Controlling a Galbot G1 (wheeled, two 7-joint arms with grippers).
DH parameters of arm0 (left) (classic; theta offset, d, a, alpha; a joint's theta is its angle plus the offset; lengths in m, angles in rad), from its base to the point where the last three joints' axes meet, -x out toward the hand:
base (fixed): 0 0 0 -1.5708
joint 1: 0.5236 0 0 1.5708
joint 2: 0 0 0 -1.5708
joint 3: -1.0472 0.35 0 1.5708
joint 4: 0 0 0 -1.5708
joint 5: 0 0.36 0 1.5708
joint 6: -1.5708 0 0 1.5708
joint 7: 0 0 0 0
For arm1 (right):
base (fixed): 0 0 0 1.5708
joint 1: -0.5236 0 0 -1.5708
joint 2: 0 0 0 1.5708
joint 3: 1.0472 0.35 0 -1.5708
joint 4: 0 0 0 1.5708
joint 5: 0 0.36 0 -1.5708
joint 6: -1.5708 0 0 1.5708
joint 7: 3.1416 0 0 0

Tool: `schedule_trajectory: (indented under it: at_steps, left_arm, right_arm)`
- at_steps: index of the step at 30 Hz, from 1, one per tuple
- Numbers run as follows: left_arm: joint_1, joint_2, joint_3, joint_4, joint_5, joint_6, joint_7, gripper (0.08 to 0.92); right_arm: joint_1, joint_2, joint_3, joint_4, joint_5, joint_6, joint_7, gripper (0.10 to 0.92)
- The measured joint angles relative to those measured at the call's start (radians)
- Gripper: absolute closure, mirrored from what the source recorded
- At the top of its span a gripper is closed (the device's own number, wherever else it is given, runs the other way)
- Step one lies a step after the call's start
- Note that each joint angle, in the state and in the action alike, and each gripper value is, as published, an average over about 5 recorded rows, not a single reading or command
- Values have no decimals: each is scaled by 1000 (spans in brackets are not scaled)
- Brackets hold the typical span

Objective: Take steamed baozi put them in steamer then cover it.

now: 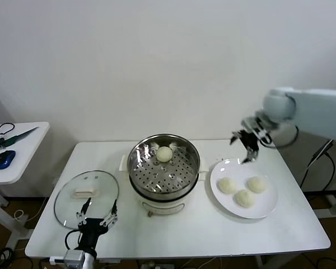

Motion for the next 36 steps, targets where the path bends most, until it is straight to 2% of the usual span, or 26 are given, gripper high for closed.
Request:
schedule_trajectory:
  at_steps: [11, 29, 32, 36]
  left_arm:
    - [21, -15, -5, 1, 15, -10, -3, 177]
    - [20, -18, -6, 19, 18, -13, -4, 177]
    - [17, -18, -6, 20, 18, -13, -5, 177]
    - [17, -18, -9, 21, 16, -12, -6, 177]
  right_arm:
    - [-258, 0, 172, -76, -10, -124, 49, 203]
    - [-496, 121, 330, -270, -44, -178, 80, 203]
    - [-513, 130, 343, -288, -49, -179, 81, 232]
    - [-522, 134, 355, -302, -51, -180, 80, 311]
